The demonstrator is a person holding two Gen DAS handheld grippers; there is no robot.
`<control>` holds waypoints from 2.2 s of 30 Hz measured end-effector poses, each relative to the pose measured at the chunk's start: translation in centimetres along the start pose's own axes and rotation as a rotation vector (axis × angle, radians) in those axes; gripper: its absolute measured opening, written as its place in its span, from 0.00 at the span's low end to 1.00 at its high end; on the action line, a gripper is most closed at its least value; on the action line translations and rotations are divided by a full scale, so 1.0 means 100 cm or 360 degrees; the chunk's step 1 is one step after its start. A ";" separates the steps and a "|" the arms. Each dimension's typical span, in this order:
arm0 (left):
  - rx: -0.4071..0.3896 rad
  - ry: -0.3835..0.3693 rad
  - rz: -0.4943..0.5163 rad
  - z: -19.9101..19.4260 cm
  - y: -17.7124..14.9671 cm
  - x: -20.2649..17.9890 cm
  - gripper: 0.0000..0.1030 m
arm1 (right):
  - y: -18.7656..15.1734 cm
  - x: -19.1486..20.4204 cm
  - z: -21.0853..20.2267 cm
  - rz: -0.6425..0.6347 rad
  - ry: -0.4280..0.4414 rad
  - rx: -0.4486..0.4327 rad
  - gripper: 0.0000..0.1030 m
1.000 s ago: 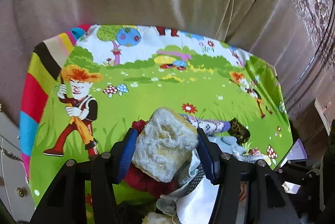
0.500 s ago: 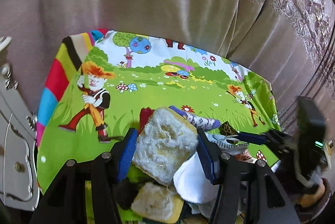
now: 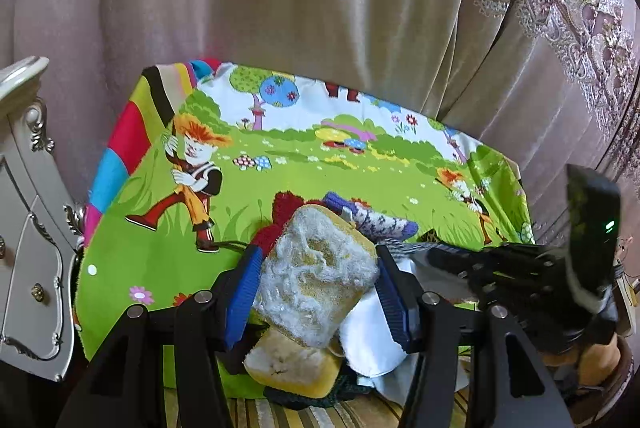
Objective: Organize soft objects
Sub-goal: 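Lift and carry the cloth and sponge with both tools over the purple-rimmed box, then open both tools to drop the cloth and sponge into the box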
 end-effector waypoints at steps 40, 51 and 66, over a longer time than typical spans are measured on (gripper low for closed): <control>0.0429 -0.0436 0.0474 -0.016 -0.173 -0.233 0.55 | -0.206 -0.129 -0.240 0.0708 -0.0660 -0.0122 0.08; 0.0623 -0.0509 0.0699 0.010 -0.236 -0.306 0.60 | -0.290 -0.168 -0.271 0.0931 -0.0930 0.0059 0.08; 0.0556 -0.0607 0.0666 0.004 -0.229 -0.307 0.79 | -0.291 -0.178 -0.296 0.0949 -0.1101 -0.0016 0.71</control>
Point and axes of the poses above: each gripper's, at about its wrist camera, not at the fingertips, and z roughly the way its jaws point, x to its left, y to its top, the point moved 7 cm from there along z, roughly the way its jaws point, and after that the axes turned 14 degrees about -z, right-handed, at the moved point
